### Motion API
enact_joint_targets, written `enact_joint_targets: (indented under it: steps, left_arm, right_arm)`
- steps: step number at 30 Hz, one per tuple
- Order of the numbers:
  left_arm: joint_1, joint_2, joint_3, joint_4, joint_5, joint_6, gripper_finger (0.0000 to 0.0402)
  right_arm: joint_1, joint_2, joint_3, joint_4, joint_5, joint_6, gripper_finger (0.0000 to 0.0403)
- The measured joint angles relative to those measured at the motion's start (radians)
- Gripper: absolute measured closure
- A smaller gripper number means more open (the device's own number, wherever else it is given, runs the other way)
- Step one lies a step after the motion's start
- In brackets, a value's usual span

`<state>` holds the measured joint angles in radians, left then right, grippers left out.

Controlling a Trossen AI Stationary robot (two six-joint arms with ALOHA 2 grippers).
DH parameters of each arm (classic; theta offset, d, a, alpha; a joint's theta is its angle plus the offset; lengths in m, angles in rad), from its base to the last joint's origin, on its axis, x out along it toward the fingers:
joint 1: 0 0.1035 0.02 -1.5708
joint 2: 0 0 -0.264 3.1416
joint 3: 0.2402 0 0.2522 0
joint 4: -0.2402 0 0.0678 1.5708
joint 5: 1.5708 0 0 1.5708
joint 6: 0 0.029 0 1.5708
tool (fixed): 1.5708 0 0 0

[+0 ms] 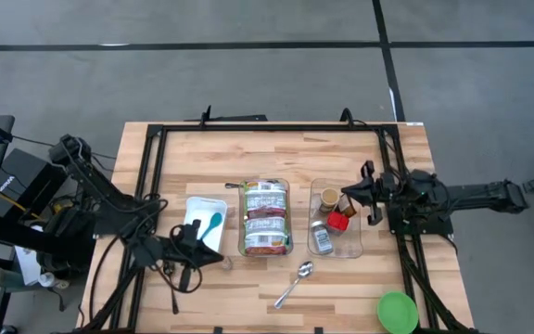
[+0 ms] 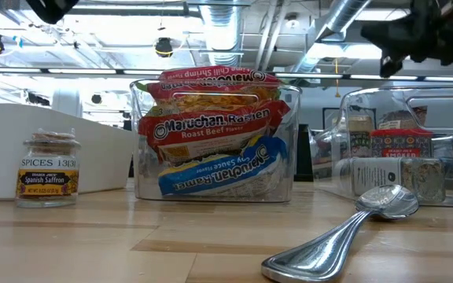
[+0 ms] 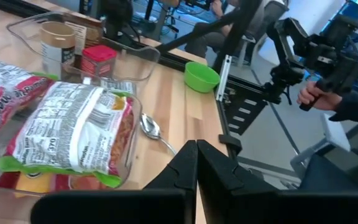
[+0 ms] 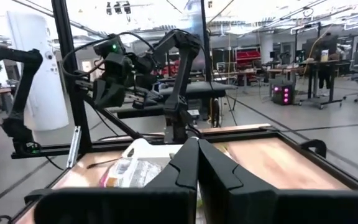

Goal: Pick & Place Food Item
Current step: Put the bottom black spoon into the white bin

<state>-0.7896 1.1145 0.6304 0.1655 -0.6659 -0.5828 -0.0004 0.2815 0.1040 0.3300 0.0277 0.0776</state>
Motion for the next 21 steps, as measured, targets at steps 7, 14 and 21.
enact_joint_targets:
  steps: [7,14,21]
  left_arm:
    - [0.042,0.0,0.0,-0.022,0.0,0.004,0.04]
    - [0.046,0.0,0.0,-0.021,0.0,0.031,0.04]
    - [0.044,0.0,0.0,0.0,0.041,0.289,0.04]
  right_arm:
    - [-0.021,-0.042,-0.029,-0.101,0.0,-0.002,0.0402]
    - [-0.027,-0.04,-0.027,-0.153,0.0,-0.007,0.0402]
    - [-0.028,-0.04,-0.027,-0.2,0.0,0.067,0.0402]
